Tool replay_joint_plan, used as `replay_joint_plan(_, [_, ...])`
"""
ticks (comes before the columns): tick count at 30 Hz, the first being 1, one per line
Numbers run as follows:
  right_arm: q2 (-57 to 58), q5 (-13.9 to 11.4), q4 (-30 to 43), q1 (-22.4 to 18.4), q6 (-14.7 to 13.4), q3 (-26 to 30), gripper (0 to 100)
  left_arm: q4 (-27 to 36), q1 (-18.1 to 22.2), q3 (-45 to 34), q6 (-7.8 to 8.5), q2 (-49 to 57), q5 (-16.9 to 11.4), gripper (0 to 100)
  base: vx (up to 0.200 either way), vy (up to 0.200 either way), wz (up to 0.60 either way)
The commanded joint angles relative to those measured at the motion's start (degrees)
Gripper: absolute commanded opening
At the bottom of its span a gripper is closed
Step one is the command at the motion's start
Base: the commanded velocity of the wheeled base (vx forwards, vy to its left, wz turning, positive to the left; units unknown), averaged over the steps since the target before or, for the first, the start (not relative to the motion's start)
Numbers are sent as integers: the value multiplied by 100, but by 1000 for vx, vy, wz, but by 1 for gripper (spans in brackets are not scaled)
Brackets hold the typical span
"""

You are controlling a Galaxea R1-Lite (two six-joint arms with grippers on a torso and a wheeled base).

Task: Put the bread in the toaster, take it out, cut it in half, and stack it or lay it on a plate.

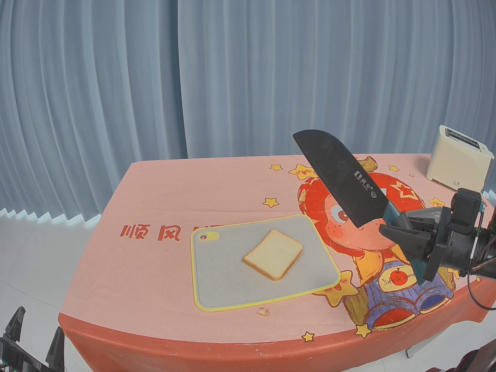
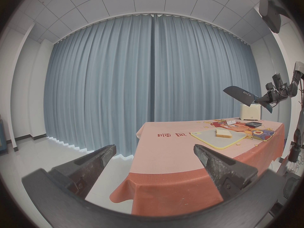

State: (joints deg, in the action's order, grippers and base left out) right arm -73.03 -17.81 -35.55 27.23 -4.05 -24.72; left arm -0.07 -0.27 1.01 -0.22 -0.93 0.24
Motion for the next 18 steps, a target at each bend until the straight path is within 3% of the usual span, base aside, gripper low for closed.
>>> replay_joint_plan(1, [123, -12, 66, 10, 0, 11, 0, -1, 0, -101, -4, 14, 2, 100, 0, 0, 0])
replay_joint_plan(8, [140, 50, 101, -8, -35, 46, 0, -1, 0, -101, -4, 14, 2, 100, 0, 0, 0])
replay_joint_plan(13, [132, 436, 92, 54, 0, 38, 0, -1, 0, -101, -4, 14, 2, 100, 0, 0, 0])
replay_joint_plan(18, [70, 533, 145, 80, 167, -50, 0, -1, 0, -101, -4, 14, 2, 100, 0, 0, 0])
